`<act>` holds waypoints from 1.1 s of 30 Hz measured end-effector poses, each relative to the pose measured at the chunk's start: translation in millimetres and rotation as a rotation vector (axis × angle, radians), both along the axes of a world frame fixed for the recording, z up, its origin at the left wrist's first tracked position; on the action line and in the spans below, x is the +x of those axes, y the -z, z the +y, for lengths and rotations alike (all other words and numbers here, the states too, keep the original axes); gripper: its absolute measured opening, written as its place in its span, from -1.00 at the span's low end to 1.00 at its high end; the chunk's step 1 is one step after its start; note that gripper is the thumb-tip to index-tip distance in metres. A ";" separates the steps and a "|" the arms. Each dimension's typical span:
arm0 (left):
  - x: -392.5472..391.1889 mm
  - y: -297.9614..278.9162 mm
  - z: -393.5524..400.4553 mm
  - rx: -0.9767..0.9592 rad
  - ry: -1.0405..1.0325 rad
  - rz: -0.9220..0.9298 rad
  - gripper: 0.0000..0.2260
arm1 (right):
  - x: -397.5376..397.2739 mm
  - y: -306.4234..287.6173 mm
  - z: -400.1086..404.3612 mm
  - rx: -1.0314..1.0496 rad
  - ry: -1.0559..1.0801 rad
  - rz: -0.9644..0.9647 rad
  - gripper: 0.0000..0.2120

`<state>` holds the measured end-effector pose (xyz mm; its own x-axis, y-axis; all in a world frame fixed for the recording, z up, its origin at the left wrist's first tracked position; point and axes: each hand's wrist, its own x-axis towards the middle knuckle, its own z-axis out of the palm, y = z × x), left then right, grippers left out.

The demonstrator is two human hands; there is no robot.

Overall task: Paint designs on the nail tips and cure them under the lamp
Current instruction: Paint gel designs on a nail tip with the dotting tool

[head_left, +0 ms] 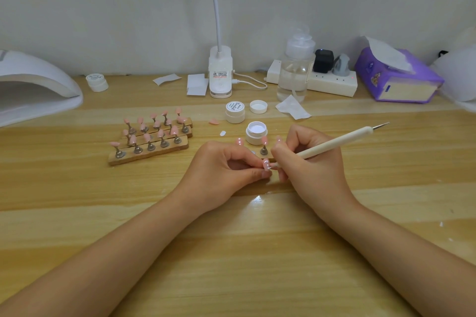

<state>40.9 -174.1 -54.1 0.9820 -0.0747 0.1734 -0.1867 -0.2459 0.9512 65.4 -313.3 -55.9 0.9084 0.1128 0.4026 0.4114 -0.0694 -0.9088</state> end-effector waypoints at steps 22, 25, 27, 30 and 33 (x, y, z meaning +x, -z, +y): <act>0.1 0.1 0.4 -0.002 0.001 -0.008 -0.86 | 1.3 -3.7 -3.0 0.236 0.054 0.033 -0.71; 0.1 0.0 0.1 -0.011 0.000 -0.003 -0.87 | 5.6 -3.6 -5.0 0.337 0.112 0.061 -0.66; -0.3 -0.2 -0.3 -0.021 0.000 -0.006 -0.86 | 9.0 -2.9 -6.4 0.392 0.144 0.074 -0.58; -0.6 -0.5 -0.2 -0.049 0.019 -0.010 -0.87 | 12.7 -2.9 -7.2 0.433 0.170 0.086 -0.54; -2.4 -2.6 -0.8 -0.116 0.040 -0.032 -0.92 | 14.1 -3.5 -6.8 0.460 0.167 0.116 -0.55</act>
